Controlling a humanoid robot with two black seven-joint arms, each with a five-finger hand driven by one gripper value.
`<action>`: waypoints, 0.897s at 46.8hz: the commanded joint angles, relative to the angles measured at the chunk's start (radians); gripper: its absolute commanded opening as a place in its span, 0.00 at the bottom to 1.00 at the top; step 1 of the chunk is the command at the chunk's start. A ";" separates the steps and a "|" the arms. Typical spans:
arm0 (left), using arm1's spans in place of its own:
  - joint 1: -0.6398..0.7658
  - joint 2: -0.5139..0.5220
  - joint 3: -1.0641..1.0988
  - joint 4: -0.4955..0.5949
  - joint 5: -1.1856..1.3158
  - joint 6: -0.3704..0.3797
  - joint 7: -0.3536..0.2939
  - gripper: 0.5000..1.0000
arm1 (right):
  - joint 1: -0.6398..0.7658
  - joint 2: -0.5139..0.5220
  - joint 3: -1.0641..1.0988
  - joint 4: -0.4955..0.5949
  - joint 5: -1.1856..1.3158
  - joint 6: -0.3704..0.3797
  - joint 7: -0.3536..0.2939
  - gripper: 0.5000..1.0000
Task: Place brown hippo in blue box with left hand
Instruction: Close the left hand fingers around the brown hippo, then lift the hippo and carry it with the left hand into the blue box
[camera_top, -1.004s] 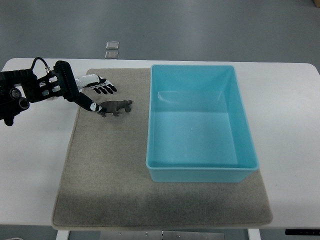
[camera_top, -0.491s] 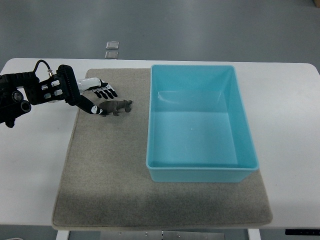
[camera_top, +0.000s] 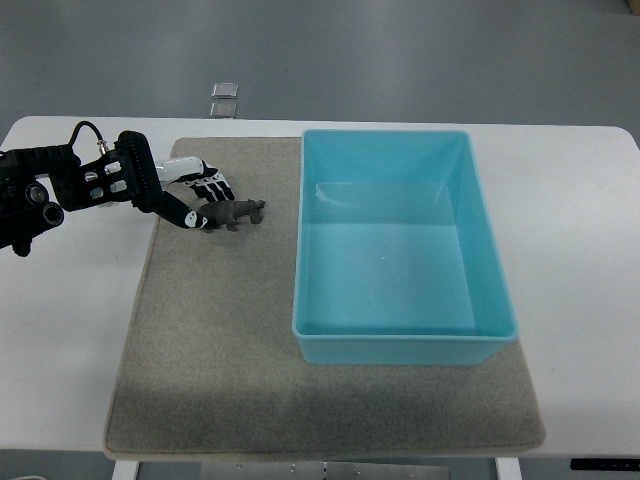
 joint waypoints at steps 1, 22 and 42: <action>-0.001 0.000 0.000 0.000 0.000 0.000 0.000 0.28 | 0.000 0.000 0.000 0.000 0.000 0.000 0.000 0.87; -0.018 0.001 -0.003 -0.005 0.000 -0.006 0.026 0.00 | -0.001 0.000 0.000 0.000 0.000 0.000 0.000 0.87; -0.170 0.009 -0.073 -0.014 -0.006 -0.034 0.029 0.00 | 0.000 0.000 0.000 0.000 0.000 0.000 0.000 0.87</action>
